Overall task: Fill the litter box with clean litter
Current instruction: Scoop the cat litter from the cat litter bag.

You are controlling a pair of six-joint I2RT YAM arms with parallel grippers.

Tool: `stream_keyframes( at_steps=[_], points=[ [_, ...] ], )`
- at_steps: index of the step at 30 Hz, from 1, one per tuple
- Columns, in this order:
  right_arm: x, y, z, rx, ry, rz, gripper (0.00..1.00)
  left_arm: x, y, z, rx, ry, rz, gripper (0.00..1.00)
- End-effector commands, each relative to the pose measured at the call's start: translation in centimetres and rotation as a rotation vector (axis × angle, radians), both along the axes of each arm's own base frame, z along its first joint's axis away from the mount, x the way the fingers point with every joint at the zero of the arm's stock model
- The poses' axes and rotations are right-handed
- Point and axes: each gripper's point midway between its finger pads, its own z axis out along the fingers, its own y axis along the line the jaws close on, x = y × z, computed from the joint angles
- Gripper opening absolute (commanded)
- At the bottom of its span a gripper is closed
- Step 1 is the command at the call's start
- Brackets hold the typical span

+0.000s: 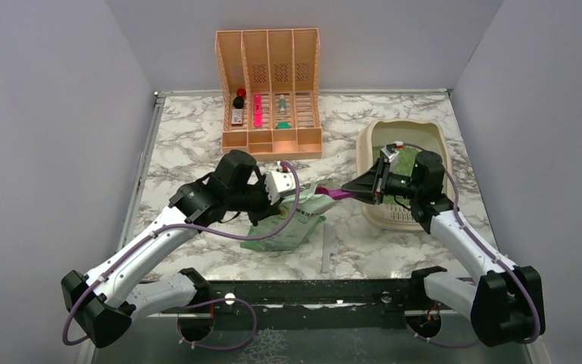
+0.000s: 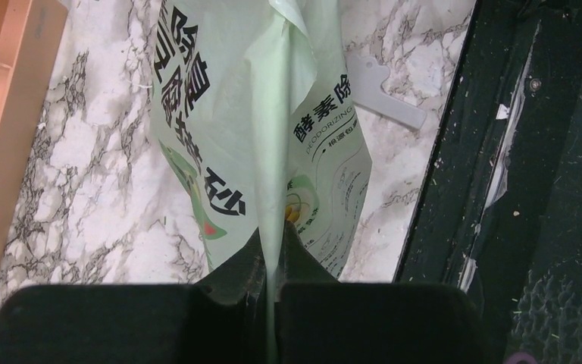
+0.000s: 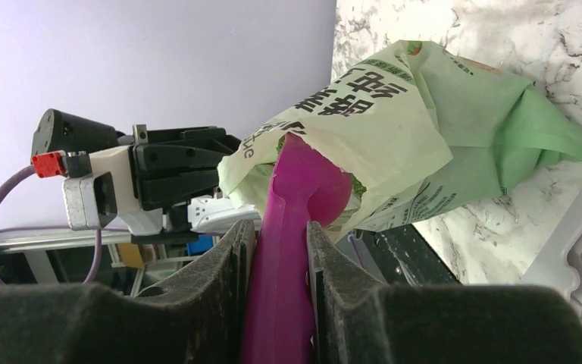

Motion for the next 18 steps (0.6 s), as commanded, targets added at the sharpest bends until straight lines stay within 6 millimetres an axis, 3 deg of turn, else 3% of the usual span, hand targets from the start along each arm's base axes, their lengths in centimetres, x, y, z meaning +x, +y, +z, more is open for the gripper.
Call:
stream_keyframes(
  at_steps=[1, 8, 18],
  points=[
    [-0.3, 0.2, 1.5, 0.011, -0.016, 0.046, 0.01, -0.1, -1.6, 3.5, -0.138, -0.075, -0.05, 0.0],
    [-0.2, 0.6, 2.1, 0.012, -0.045, 0.086, 0.01, -0.1, -1.7, 3.5, -0.145, -0.07, -0.046, 0.0],
    [2.6, -0.7, 3.0, -0.125, -0.096, 0.064, 0.01, 0.1, -1.1, 4.0, -0.148, -0.11, -0.025, 0.0]
  ],
)
